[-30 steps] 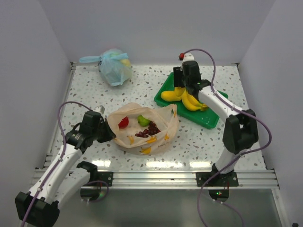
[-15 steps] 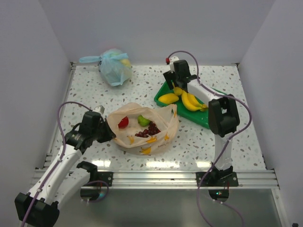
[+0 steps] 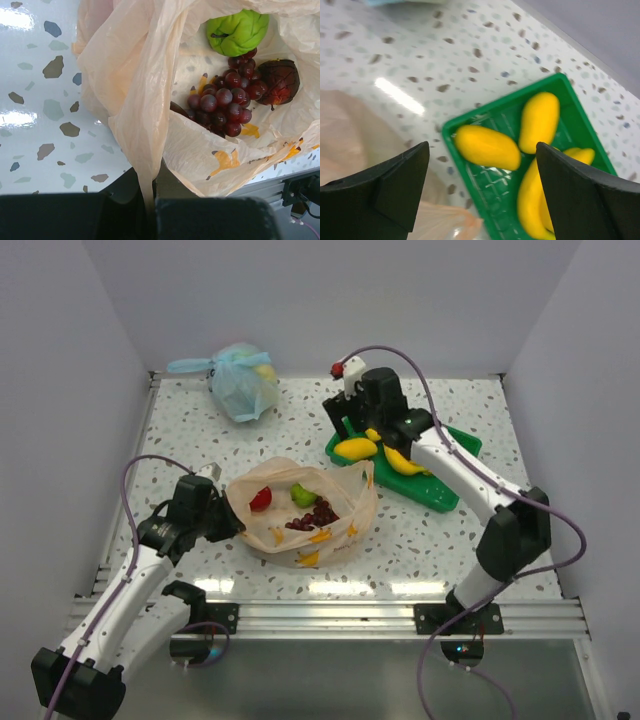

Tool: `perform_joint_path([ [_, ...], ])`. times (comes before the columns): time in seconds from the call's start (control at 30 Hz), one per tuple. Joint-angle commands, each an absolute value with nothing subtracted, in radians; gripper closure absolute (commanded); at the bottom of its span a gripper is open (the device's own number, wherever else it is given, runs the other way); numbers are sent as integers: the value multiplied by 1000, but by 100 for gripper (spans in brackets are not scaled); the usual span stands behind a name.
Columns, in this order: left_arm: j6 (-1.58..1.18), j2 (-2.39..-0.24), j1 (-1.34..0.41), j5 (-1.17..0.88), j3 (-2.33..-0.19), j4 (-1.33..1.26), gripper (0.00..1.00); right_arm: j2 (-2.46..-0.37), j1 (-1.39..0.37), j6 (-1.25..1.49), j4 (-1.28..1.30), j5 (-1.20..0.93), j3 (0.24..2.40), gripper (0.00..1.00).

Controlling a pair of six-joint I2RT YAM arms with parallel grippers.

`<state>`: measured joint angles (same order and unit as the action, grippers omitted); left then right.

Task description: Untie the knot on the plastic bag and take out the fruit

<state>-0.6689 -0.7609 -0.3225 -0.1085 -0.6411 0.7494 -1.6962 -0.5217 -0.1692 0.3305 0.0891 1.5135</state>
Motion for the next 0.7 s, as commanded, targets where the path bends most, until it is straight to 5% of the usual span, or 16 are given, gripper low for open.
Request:
perform_joint_path([
  [0.0, -647, -753, -318, -118, -652, 732, 100, -1580, -632, -117, 371, 8, 1468, 11],
  [0.2, -646, -753, -318, -115, -657, 732, 100, -1494, -853, -29, 368, -38, 1326, 30],
  [0.67, -683, -738, -318, -91, -629, 753, 100, -1677, -1206, 97, 347, -193, 1198, 78],
])
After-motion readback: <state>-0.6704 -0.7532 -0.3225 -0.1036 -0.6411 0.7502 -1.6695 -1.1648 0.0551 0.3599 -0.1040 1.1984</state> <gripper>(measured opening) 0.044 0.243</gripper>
